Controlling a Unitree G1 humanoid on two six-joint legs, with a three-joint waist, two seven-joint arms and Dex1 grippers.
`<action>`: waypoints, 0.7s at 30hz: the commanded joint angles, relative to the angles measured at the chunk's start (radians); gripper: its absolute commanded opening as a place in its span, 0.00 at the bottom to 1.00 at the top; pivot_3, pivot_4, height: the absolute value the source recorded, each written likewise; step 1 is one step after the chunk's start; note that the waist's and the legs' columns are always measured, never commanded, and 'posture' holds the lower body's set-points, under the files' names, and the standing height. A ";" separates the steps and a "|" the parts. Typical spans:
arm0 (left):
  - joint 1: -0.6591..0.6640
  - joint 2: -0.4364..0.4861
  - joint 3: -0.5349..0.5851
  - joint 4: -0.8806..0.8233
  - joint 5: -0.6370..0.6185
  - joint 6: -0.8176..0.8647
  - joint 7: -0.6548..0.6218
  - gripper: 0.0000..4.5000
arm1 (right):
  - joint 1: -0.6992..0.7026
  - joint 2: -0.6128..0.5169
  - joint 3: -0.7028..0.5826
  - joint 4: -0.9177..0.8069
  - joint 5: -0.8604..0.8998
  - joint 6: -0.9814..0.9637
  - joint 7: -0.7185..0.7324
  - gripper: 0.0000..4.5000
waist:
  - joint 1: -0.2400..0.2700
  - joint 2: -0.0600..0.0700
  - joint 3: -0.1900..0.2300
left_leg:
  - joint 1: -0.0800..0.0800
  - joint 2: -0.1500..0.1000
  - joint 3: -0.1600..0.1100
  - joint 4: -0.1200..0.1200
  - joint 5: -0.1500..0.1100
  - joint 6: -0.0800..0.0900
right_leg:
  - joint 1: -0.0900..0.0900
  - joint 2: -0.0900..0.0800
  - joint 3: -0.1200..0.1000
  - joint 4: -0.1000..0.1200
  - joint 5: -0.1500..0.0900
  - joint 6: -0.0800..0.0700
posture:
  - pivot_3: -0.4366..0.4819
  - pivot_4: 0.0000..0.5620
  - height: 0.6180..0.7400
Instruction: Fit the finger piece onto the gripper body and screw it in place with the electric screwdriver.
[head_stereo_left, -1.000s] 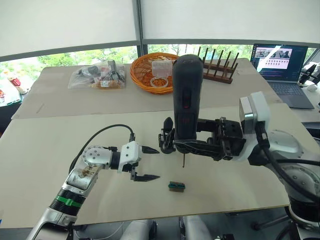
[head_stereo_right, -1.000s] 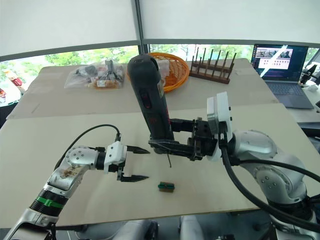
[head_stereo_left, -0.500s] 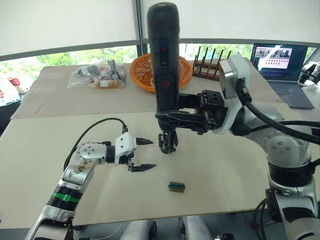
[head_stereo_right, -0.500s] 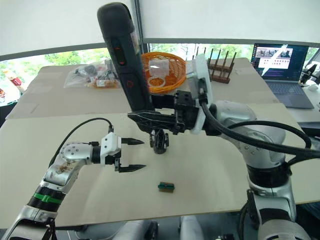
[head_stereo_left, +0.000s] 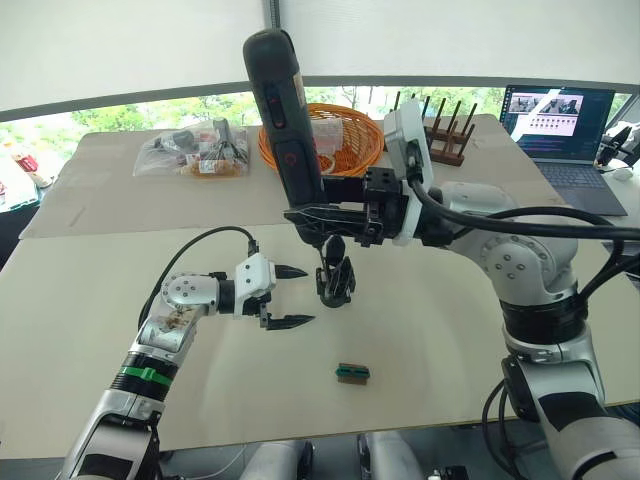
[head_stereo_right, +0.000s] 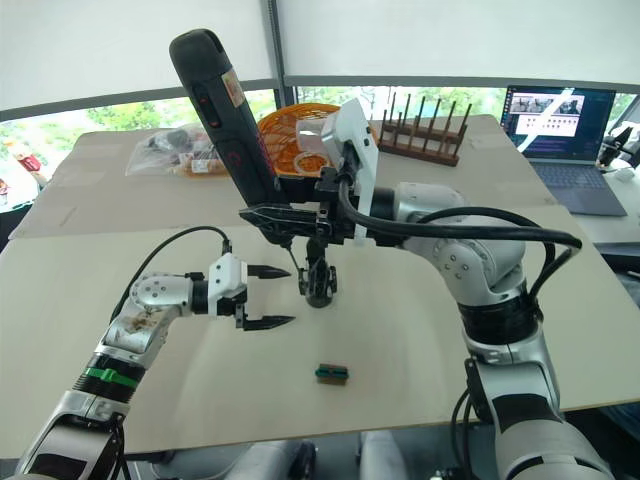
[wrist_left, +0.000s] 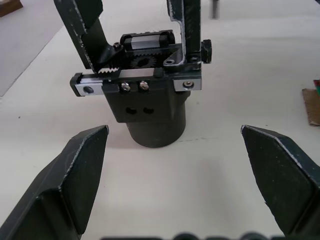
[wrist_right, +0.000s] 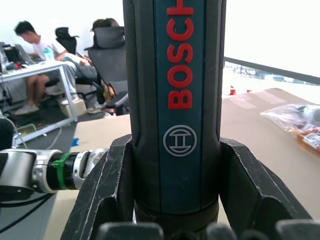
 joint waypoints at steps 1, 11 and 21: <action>-0.032 -0.011 0.002 0.027 0.009 -0.041 -0.006 1.00 | -0.047 0.022 -0.033 -0.003 -0.022 -0.042 0.007 0.43 | -0.001 0.000 0.000 | 0.000 0.000 0.000 0.000 0.000 0.000 | 0.000 0.000 0.000 0.000 0.000 0.000 | 0.48 0.27 1.00; -0.083 -0.046 0.001 0.107 0.028 -0.082 -0.016 1.00 | -0.061 0.060 -0.049 0.044 -0.083 -0.047 -0.006 0.43 | -0.010 0.000 0.000 | -0.001 0.000 0.000 0.000 0.000 0.000 | -0.001 0.000 0.000 0.000 0.000 0.000 | 0.48 0.27 1.00; -0.101 -0.064 -0.005 0.117 0.034 -0.077 -0.031 1.00 | -0.042 0.073 -0.058 0.032 -0.099 -0.036 -0.004 0.43 | -0.019 0.000 0.000 | -0.001 0.000 0.000 0.000 0.000 0.000 | -0.001 0.000 0.000 0.001 0.000 0.000 | 0.48 0.27 1.00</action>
